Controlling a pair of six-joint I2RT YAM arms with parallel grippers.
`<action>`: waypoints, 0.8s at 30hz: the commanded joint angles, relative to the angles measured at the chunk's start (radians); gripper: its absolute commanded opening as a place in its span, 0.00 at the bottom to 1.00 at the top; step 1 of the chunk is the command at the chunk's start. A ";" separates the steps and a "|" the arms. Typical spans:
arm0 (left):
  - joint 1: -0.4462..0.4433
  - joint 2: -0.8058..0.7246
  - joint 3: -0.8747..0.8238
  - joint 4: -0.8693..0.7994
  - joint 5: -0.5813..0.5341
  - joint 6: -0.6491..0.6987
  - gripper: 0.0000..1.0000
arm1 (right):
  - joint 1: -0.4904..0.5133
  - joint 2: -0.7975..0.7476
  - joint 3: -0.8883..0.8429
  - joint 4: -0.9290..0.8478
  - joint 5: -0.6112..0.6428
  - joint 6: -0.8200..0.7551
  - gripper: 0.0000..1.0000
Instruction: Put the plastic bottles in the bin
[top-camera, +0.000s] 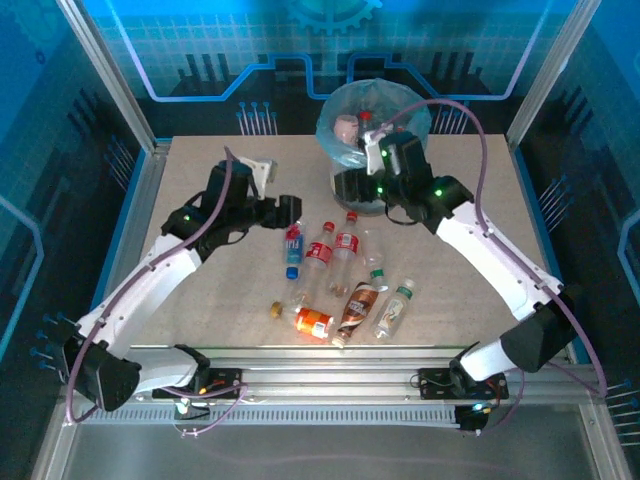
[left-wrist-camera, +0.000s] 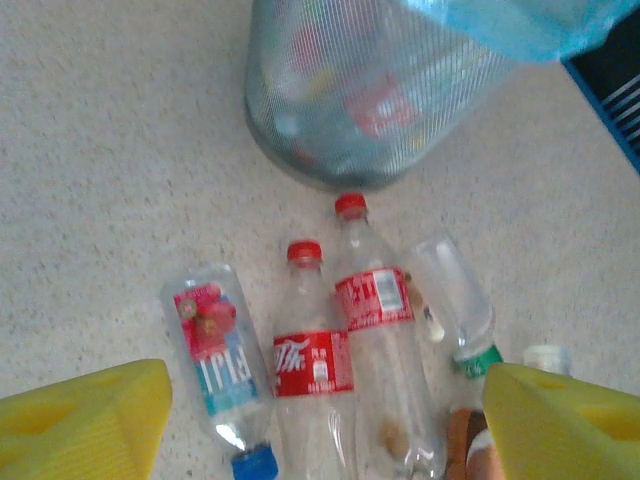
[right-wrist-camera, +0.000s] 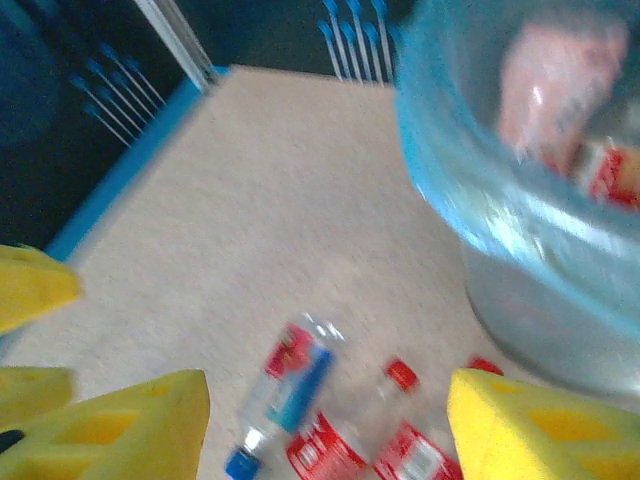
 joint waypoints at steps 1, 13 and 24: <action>-0.012 -0.031 -0.038 -0.034 -0.020 0.021 0.83 | -0.003 -0.050 -0.048 -0.035 0.091 -0.012 0.66; -0.048 0.003 -0.048 -0.063 -0.018 0.010 0.83 | -0.056 0.018 -0.138 -0.095 0.104 0.009 0.61; -0.057 -0.008 -0.051 -0.073 -0.028 0.040 0.83 | -0.082 0.082 -0.237 -0.029 0.147 -0.040 0.67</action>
